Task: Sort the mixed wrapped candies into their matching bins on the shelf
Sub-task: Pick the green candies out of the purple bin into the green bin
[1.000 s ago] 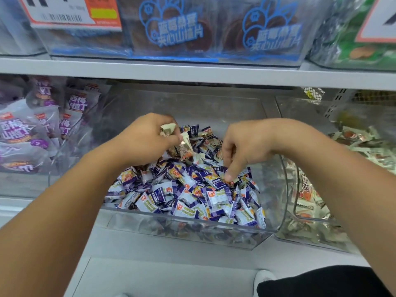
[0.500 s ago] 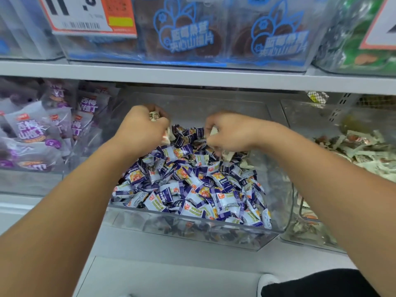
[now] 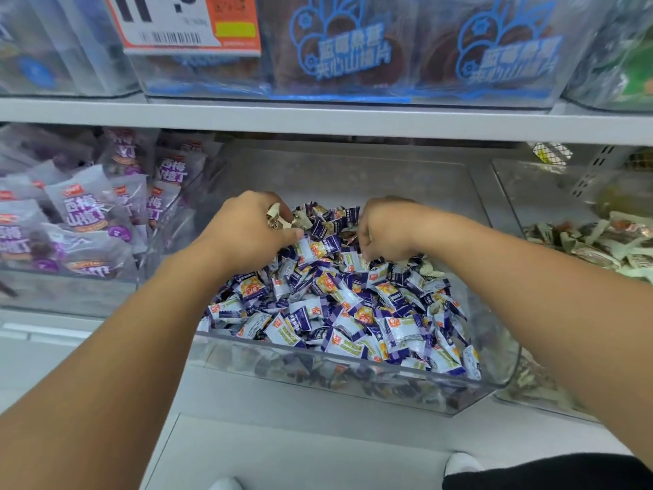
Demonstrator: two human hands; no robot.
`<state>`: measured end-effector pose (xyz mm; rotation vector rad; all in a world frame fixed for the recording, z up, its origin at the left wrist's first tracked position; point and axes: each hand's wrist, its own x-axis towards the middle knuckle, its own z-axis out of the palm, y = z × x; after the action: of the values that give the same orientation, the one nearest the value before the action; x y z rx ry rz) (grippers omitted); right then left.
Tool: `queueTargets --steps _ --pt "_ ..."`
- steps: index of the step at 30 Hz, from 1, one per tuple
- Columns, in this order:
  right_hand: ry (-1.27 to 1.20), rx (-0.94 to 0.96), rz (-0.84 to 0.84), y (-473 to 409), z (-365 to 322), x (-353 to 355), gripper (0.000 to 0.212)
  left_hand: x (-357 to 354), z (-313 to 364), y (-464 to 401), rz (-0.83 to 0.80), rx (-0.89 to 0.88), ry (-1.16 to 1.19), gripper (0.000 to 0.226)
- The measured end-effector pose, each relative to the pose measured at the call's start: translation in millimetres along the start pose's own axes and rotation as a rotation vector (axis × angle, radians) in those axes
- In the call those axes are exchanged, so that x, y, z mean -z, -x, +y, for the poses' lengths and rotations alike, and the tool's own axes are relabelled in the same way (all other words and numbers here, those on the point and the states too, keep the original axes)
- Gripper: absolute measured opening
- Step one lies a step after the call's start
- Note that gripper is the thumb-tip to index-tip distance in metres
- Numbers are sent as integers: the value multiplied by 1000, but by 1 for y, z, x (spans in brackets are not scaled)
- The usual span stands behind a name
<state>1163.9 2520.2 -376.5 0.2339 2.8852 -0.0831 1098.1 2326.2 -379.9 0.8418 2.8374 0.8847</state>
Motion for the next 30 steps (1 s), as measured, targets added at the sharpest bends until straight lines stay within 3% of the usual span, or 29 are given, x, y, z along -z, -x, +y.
queueTargets --steps 2,7,9,12,15,17,21,23,26,30 --pt "-32 -2 55 5 3 0 16 0 6 0 17 -24 27 26" --pt "-166 113 410 60 16 9 14 4 32 7 41 -75 174 26" --pt "-205 170 496 93 21 17 12 5 48 15 -69 -51 402 32" --pt "-300 223 437 135 37 33 13 4 76 35 -297 -37 640 38" --pt "-604 171 237 171 77 41 16 -5 108 53 -456 -120 597 35" --pt "-774 123 188 189 110 37 18 -16 131 61 -466 -211 521 29" --pt "-1108 -82 152 200 167 15 19 -42 177 65 -220 -487 350 19" --pt "-1110 -196 173 199 188 3 16 -55 195 63 -127 -580 271 17" --pt "-1004 -335 224 199 195 -1 14 -77 217 55 -127 -623 187 18" --pt "-1088 -408 368 194 192 0 16 -103 228 45 -245 -615 126 49"
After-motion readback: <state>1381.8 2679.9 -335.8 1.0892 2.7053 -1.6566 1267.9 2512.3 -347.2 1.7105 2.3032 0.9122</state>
